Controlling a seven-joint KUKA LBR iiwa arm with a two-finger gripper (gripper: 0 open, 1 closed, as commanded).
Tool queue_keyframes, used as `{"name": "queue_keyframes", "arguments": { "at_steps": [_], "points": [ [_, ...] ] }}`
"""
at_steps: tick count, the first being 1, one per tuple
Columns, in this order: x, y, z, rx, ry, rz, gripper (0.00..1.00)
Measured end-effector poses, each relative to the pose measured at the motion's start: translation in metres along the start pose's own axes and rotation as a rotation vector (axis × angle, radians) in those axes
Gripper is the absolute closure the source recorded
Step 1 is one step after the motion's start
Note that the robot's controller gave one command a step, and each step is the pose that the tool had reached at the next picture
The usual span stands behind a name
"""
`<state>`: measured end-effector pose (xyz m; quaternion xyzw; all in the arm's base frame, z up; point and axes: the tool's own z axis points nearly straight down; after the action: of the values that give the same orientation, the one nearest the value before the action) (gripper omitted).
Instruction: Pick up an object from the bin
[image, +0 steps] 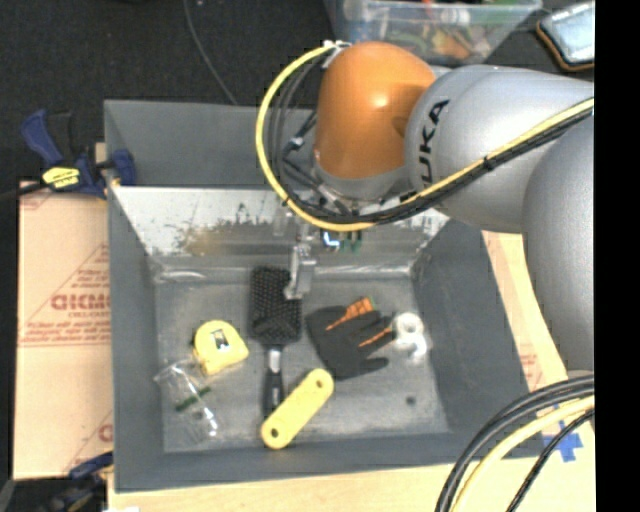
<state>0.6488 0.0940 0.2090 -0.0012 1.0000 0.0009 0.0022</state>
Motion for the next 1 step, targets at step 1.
{"name": "queue_keyframes", "arguments": {
  "at_steps": [1],
  "points": [
    [0.0267,-0.0775,0.1079,0.001,-0.001,-0.305,0.00]
  ]
}}
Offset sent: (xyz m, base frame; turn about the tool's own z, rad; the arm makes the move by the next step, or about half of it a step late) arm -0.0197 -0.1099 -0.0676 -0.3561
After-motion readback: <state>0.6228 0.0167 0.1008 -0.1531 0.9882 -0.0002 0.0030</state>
